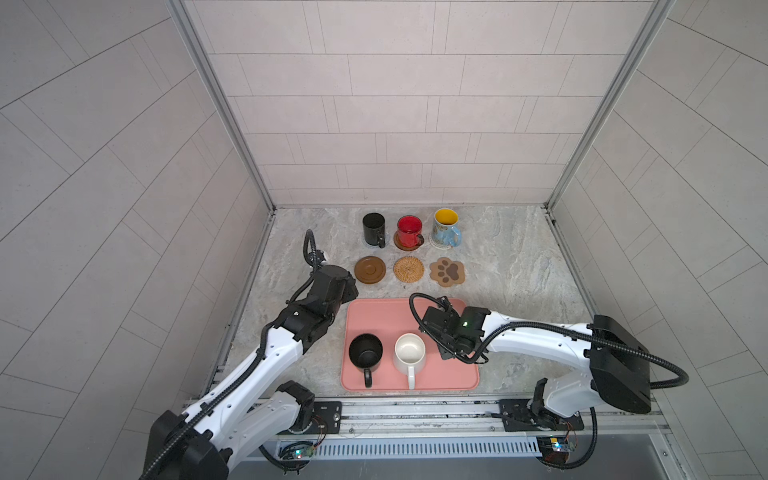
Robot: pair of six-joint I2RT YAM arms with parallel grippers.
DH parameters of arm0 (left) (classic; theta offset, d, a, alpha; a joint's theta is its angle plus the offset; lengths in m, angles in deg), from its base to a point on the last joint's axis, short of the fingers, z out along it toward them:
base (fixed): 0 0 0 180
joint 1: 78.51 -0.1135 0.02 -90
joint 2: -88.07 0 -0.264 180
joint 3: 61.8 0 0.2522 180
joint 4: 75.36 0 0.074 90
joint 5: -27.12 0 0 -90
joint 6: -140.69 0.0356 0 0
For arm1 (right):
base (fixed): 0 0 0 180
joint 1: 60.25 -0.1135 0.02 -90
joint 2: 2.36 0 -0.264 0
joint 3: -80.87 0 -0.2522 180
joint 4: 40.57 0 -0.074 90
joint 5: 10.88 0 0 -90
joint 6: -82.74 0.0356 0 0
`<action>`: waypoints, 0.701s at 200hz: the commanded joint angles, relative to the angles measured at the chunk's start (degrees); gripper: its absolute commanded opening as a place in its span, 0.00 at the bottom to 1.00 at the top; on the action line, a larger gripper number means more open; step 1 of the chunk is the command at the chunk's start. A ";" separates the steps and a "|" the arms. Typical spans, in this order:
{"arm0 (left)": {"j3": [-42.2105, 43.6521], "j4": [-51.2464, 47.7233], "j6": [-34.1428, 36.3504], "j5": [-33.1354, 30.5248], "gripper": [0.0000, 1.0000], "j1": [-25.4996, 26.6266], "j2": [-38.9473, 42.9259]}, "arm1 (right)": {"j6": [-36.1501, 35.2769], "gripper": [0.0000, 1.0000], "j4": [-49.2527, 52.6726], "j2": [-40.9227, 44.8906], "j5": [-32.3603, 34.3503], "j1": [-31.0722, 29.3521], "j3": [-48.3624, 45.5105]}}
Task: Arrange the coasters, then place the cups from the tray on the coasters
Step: 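Lift the red-inside mug off the pink tray with the right gripper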
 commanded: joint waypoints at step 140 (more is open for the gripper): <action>1.38 -2.03 -0.50 -0.28 0.62 -0.31 2.18 | -5.58 0.09 0.84 6.22 4.36 1.46 3.04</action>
